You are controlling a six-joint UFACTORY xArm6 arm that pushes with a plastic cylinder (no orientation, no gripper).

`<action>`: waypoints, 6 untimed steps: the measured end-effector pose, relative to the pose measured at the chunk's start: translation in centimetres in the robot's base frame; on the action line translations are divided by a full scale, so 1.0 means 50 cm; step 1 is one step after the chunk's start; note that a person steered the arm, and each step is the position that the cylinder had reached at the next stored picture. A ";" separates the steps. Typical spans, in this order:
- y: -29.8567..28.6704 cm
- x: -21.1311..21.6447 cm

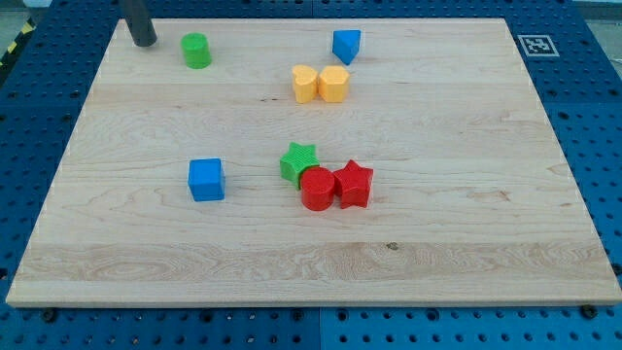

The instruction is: Move your hand to the left top of the green circle

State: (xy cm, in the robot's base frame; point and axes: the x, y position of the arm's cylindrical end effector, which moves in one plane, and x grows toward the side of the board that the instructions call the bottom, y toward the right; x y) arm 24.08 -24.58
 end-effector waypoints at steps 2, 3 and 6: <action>0.000 0.021; 0.000 0.022; 0.007 0.035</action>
State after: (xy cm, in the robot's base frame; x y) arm 25.82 -24.24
